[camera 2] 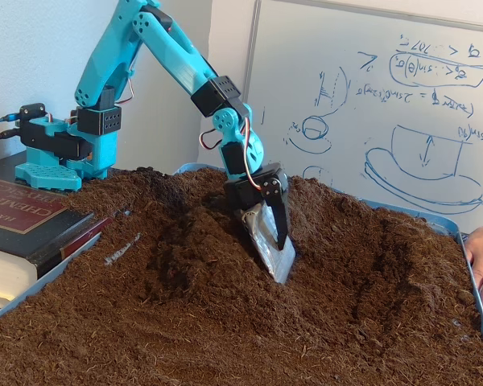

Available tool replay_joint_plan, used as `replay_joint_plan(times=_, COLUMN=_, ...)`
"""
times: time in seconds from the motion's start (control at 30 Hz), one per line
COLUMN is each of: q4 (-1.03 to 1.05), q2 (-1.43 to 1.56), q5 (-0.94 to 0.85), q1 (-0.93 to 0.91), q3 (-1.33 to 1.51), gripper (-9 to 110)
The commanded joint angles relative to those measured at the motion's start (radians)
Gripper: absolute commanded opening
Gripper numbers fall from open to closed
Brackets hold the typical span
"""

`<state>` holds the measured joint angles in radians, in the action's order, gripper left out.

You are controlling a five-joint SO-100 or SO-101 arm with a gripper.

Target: Build a berm.

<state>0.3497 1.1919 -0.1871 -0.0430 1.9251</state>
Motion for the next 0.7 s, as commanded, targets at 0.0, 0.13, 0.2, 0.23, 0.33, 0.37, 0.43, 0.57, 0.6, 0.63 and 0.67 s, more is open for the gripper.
replay_joint_plan(times=0.0, q4=0.046, q2=0.155, q5=0.009, q1=0.009, q3=-0.095, gripper=0)
replay_joint_plan(times=0.13, q4=0.044, q2=0.199, q5=0.092, q1=-0.037, q3=-0.359, gripper=0)
replay_joint_plan(times=0.2, q4=0.035, q2=0.141, q5=0.166, q1=-0.067, q3=-0.468, gripper=1)
replay_joint_plan(times=0.23, q4=0.034, q2=0.097, q5=0.209, q1=-0.083, q3=-0.52, gripper=1)
replay_joint_plan(times=0.33, q4=0.031, q2=-0.086, q5=0.324, q1=-0.126, q3=-0.683, gripper=1)
replay_joint_plan(times=0.37, q4=0.031, q2=-0.15, q5=0.353, q1=-0.141, q3=-0.736, gripper=1)
replay_joint_plan(times=0.43, q4=0.031, q2=-0.281, q5=0.383, q1=-0.161, q3=-0.841, gripper=1)
replay_joint_plan(times=0.57, q4=0.031, q2=-0.537, q5=0.383, q1=-0.172, q3=-0.996, gripper=1)
replay_joint_plan(times=0.6, q4=0.032, q2=-0.589, q5=0.383, q1=-0.169, q3=-1.02, gripper=1)
replay_joint_plan(times=0.63, q4=0.032, q2=-0.637, q5=0.383, q1=-0.167, q3=-1.037, gripper=1)
replay_joint_plan(times=0.67, q4=0.032, q2=-0.669, q5=0.382, q1=-0.164, q3=-1.042, gripper=1)
